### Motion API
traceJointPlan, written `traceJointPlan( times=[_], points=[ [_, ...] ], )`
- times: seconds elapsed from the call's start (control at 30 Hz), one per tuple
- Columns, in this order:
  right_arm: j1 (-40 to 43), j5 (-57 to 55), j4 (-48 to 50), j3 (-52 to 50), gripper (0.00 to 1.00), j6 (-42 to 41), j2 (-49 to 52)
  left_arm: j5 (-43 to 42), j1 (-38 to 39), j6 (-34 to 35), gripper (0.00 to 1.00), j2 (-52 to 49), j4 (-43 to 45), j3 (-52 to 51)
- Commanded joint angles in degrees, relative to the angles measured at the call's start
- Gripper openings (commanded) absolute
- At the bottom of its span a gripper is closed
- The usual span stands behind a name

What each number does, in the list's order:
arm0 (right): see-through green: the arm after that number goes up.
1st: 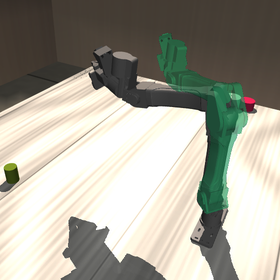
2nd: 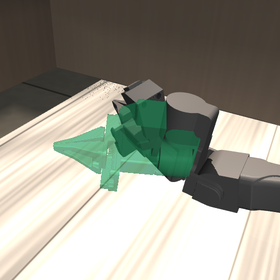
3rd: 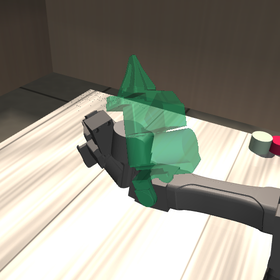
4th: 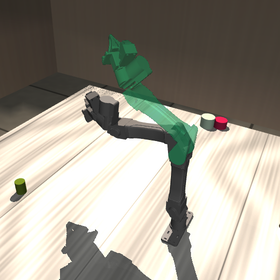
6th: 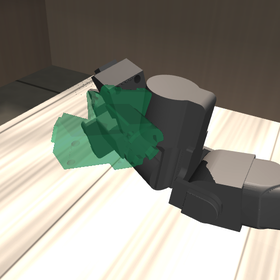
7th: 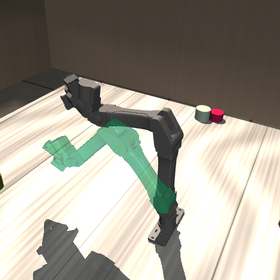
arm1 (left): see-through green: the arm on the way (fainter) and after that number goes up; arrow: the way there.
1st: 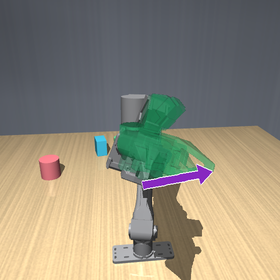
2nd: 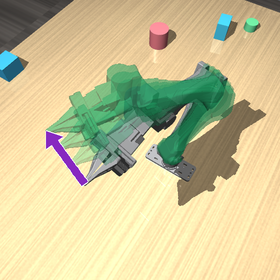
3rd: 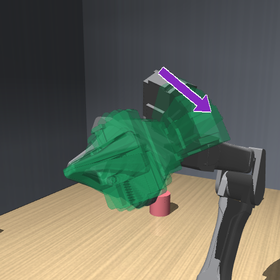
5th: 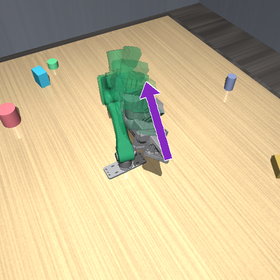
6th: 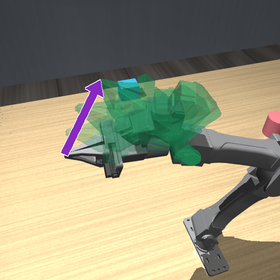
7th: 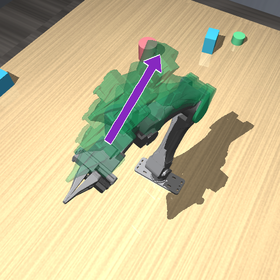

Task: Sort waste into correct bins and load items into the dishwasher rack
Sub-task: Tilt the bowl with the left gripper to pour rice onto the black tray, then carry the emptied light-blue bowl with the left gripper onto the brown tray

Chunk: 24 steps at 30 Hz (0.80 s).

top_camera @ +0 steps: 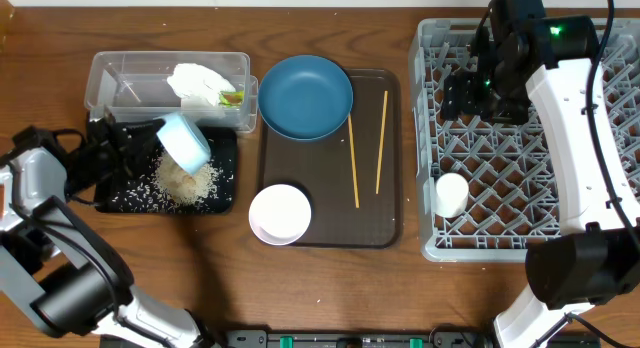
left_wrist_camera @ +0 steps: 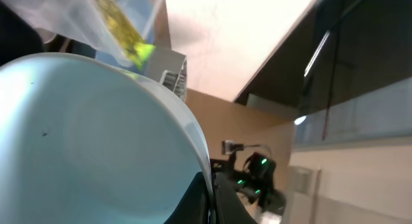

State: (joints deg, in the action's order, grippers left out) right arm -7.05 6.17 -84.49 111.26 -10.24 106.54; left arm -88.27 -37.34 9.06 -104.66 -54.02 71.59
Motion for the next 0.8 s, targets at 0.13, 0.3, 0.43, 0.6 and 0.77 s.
traceJointPlan(
  times=[0.13, 0.3, 0.43, 0.6, 0.77],
  points=[
    [-0.5, 0.1, 0.6, -0.2, 0.83, 0.5, 0.2, 15.1, 13.2, -2.1, 0.06, 16.7, 2.7, -0.2],
    [-0.5, 0.1, 0.7, -0.2, 0.83, 0.5, 0.2, 33.1, 30.5, 1.4, 0.06, 24.2, 12.1, -0.2],
    [-0.5, 0.1, 0.7, -0.2, 0.82, 0.5, 0.2, 51.1, 46.0, 1.3, 0.06, 24.9, 16.9, -0.2],
    [-0.5, 0.1, 0.6, -0.2, 0.83, 0.5, 0.2, 72.9, 62.4, 1.0, 0.06, 20.9, 17.0, -0.2],
    [-0.5, 0.1, 0.7, -0.2, 0.83, 0.5, 0.2, 84.8, 73.4, 1.1, 0.06, 14.6, 17.2, -0.2]
  ],
)
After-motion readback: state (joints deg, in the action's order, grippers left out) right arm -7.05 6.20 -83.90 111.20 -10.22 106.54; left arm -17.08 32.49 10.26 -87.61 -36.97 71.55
